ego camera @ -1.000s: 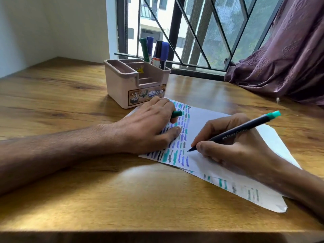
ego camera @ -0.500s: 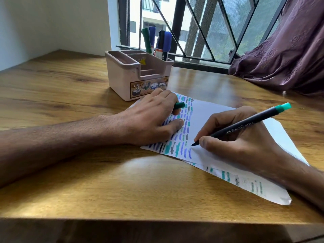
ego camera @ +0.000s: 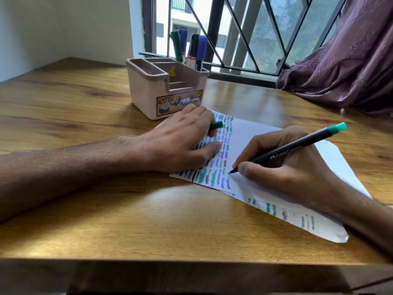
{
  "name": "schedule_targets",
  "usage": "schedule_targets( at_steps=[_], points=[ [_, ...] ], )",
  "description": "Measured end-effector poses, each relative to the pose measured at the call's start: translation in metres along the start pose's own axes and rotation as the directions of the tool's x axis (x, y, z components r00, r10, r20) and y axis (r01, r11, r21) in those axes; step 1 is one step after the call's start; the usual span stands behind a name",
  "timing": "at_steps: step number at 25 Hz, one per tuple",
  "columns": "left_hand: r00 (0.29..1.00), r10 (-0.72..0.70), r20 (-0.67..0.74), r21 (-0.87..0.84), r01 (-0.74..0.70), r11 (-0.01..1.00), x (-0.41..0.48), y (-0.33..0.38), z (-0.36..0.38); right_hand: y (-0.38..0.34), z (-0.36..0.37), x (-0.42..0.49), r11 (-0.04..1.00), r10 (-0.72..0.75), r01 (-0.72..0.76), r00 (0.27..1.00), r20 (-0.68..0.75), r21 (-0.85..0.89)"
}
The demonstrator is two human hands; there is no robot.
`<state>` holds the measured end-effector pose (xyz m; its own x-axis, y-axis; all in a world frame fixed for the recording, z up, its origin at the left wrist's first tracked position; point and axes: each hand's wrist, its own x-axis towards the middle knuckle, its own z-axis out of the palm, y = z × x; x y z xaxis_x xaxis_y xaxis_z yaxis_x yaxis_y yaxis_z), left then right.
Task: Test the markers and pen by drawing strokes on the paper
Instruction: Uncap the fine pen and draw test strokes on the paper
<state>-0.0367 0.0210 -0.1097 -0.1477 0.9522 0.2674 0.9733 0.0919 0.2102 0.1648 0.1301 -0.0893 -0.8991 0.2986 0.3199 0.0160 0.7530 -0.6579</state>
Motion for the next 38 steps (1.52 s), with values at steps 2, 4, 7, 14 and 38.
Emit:
schedule_targets(
  at_steps=[2,4,7,14,38],
  points=[
    [1.000,0.001,-0.001,0.003,-0.001,1.000,0.000,0.000,0.000,0.000,0.001,0.000,1.000,0.005,-0.004,1.000,-0.008,0.012],
    [1.000,-0.001,-0.001,0.003,0.001,1.000,0.000,0.000,0.001,-0.001,0.001,0.001,1.000,0.009,-0.009,1.000,-0.012,0.017],
    [1.000,-0.001,0.002,0.005,0.001,1.000,0.001,0.001,0.001,-0.003,0.000,0.000,1.000,0.017,-0.017,1.000,-0.021,-0.010],
    [1.000,0.011,-0.010,0.005,-0.011,1.000,0.000,0.000,0.001,-0.005,0.001,-0.001,0.999,0.047,-0.048,0.997,-0.057,-0.017],
    [1.000,0.004,-0.006,0.006,-0.004,1.000,0.001,0.001,0.002,0.008,0.001,0.001,0.999,-0.036,0.036,0.999,-0.030,0.023]
  ],
)
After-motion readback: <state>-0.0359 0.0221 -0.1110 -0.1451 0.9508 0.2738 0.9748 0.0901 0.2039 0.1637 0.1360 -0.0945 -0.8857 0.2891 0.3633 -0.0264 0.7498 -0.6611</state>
